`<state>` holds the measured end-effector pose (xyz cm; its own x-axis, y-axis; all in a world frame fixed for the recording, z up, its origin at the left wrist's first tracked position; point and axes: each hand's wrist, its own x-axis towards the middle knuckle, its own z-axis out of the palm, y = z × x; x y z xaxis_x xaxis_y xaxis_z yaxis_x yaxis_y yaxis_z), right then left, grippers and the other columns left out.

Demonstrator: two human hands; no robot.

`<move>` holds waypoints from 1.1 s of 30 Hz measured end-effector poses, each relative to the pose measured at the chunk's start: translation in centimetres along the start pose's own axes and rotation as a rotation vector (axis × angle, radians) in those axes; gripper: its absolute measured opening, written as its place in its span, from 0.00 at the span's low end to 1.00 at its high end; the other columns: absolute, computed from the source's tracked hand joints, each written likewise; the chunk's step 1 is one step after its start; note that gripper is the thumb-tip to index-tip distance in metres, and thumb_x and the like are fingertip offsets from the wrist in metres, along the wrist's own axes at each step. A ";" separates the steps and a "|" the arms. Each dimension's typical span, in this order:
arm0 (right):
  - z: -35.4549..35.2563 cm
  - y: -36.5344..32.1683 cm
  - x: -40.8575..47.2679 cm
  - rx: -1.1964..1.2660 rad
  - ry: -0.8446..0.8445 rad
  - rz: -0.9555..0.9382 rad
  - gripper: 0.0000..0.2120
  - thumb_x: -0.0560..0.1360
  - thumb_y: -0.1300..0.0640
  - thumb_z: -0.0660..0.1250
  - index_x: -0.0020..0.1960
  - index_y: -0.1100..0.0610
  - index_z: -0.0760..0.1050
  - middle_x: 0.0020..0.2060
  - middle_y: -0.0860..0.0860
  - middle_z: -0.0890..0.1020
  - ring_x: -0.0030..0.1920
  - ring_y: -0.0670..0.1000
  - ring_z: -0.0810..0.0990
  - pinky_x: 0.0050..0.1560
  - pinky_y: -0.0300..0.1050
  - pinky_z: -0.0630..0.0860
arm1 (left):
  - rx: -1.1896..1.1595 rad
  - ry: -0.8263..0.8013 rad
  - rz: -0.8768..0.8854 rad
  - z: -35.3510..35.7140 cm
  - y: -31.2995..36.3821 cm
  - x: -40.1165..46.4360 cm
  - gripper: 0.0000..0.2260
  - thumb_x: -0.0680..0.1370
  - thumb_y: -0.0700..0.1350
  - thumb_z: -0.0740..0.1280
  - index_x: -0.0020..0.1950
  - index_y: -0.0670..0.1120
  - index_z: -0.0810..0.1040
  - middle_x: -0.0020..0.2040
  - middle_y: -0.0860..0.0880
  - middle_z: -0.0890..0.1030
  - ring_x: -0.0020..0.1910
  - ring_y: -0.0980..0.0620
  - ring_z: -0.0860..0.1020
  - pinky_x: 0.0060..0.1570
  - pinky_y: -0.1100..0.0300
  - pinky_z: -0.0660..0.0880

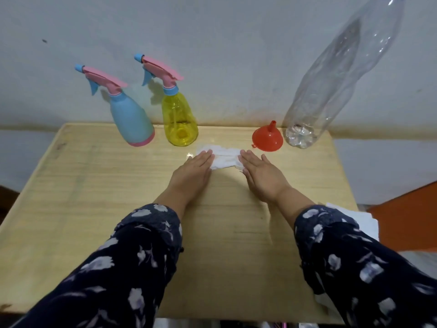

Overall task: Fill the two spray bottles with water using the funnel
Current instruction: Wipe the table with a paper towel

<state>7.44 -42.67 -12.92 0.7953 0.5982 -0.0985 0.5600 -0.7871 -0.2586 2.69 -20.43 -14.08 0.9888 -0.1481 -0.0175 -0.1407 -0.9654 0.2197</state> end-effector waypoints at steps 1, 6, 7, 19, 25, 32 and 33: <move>0.2 -0.2 -0.6 0.001 0.004 -0.003 0.23 0.83 0.55 0.48 0.77 0.57 0.55 0.77 0.50 0.54 0.77 0.49 0.50 0.76 0.48 0.45 | 0.000 0.007 0.013 0.1 0.1 -0.7 0.21 0.84 0.44 0.52 0.78 0.44 0.59 0.78 0.48 0.58 0.77 0.51 0.56 0.75 0.56 0.49; 1.2 -1.7 -4.5 0.003 0.007 -0.017 0.22 0.83 0.56 0.48 0.76 0.58 0.56 0.77 0.51 0.56 0.77 0.51 0.52 0.75 0.52 0.48 | 0.012 -0.049 0.035 0.1 0.6 -5.0 0.21 0.84 0.45 0.51 0.78 0.45 0.58 0.79 0.50 0.57 0.78 0.53 0.55 0.76 0.51 0.52; 1.4 -2.1 -5.4 -0.003 0.009 -0.013 0.22 0.83 0.56 0.48 0.76 0.58 0.56 0.77 0.51 0.56 0.77 0.51 0.52 0.75 0.52 0.48 | 0.007 -0.057 0.040 0.1 0.8 -5.9 0.21 0.84 0.45 0.51 0.78 0.45 0.58 0.79 0.51 0.56 0.78 0.53 0.55 0.76 0.50 0.52; 4.3 -9.2 -16.8 0.008 0.025 0.083 0.22 0.83 0.55 0.46 0.77 0.57 0.56 0.77 0.50 0.56 0.77 0.49 0.53 0.76 0.48 0.47 | 0.075 -0.163 0.076 -0.1 3.6 -18.0 0.22 0.85 0.45 0.46 0.80 0.48 0.50 0.80 0.53 0.48 0.78 0.56 0.47 0.76 0.54 0.45; 5.4 -12.3 -21.9 -0.030 -0.011 0.121 0.23 0.84 0.54 0.46 0.77 0.57 0.53 0.77 0.50 0.54 0.77 0.49 0.51 0.75 0.48 0.45 | 0.065 -0.196 0.118 -0.2 4.7 -23.3 0.22 0.85 0.45 0.45 0.80 0.47 0.49 0.80 0.52 0.47 0.78 0.56 0.46 0.76 0.54 0.45; 5.9 -15.1 -25.9 -0.031 -0.044 0.140 0.23 0.84 0.54 0.45 0.77 0.58 0.53 0.78 0.51 0.53 0.77 0.50 0.51 0.75 0.47 0.45 | 0.016 -0.198 0.160 -0.1 5.3 -27.5 0.22 0.85 0.45 0.46 0.79 0.46 0.50 0.80 0.52 0.49 0.78 0.55 0.47 0.76 0.56 0.44; 5.9 -15.3 -26.3 -0.027 -0.048 0.142 0.23 0.84 0.54 0.45 0.77 0.58 0.53 0.78 0.52 0.53 0.77 0.50 0.51 0.75 0.46 0.45 | 0.013 -0.199 0.164 0.0 5.4 -28.0 0.22 0.85 0.45 0.46 0.79 0.46 0.51 0.80 0.52 0.50 0.78 0.55 0.47 0.76 0.56 0.44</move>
<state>-23.44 -45.50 -12.06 0.8552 0.4866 -0.1783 0.4492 -0.8676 -0.2134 -25.80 -21.50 -12.38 0.9239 -0.3406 -0.1742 -0.2999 -0.9276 0.2229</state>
